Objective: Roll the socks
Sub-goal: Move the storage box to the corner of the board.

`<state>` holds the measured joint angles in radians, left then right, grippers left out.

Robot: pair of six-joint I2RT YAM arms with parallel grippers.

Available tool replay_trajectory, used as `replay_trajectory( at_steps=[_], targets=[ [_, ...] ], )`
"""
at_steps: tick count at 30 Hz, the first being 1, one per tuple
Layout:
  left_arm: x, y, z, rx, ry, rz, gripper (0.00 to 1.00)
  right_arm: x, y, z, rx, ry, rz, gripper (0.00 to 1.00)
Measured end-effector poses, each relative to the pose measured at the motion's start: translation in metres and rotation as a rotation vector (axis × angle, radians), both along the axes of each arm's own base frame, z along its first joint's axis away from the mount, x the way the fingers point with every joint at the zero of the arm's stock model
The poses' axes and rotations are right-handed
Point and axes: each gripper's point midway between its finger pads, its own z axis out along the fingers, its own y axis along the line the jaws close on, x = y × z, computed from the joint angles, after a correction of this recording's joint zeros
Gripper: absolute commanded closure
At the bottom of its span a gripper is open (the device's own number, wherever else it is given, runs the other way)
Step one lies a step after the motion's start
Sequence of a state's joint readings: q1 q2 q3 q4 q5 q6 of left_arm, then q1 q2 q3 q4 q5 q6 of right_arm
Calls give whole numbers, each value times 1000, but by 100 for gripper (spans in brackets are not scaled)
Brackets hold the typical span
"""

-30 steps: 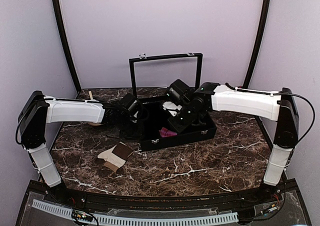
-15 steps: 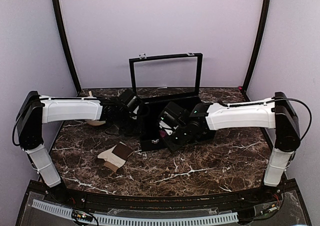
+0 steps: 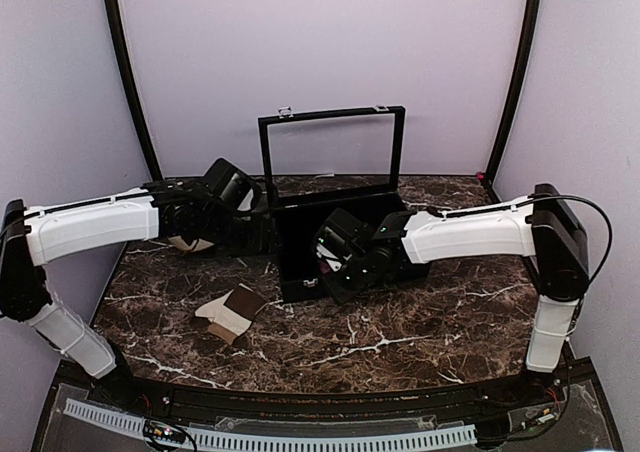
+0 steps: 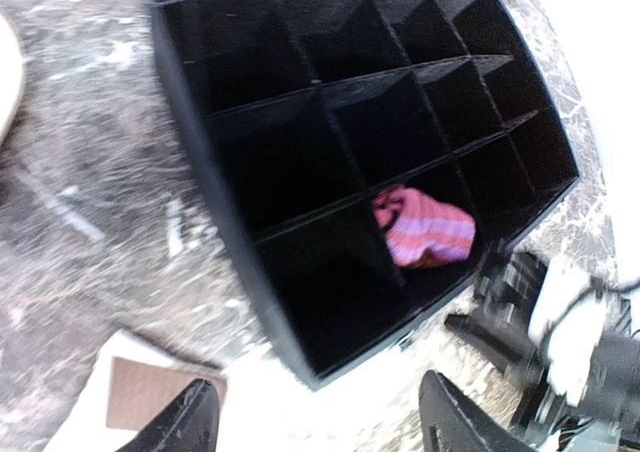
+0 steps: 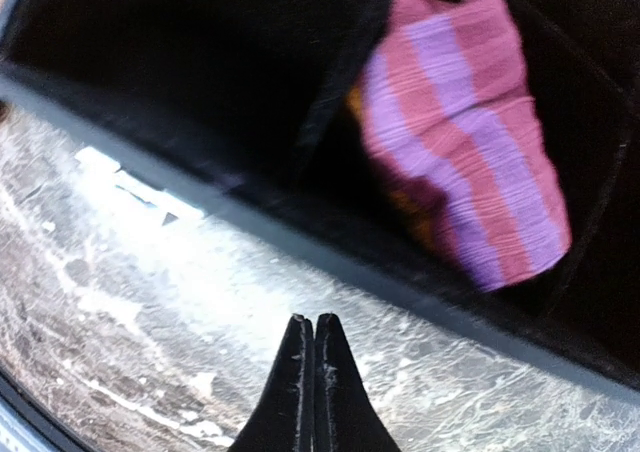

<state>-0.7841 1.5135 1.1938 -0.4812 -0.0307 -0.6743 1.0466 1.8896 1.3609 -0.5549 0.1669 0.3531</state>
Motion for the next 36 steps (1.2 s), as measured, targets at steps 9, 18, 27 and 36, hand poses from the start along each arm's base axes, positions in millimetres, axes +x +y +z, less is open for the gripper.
replay_trajectory(
  at_steps=[9, 18, 27, 36],
  targets=[
    [-30, 63, -5, 60, -25, 89, 28, 21, -18, -4, -10, 2, -70, 100],
    [-44, 100, -41, 115, 50, 162, 28, 29, -35, -12, -29, 33, -97, 100],
    [-47, 100, -49, 91, 69, 157, 30, 53, -58, -15, -45, 33, -149, 100],
    [-36, 92, -39, 60, 50, 146, 30, 82, -68, -22, -79, 31, -161, 100]
  ],
)
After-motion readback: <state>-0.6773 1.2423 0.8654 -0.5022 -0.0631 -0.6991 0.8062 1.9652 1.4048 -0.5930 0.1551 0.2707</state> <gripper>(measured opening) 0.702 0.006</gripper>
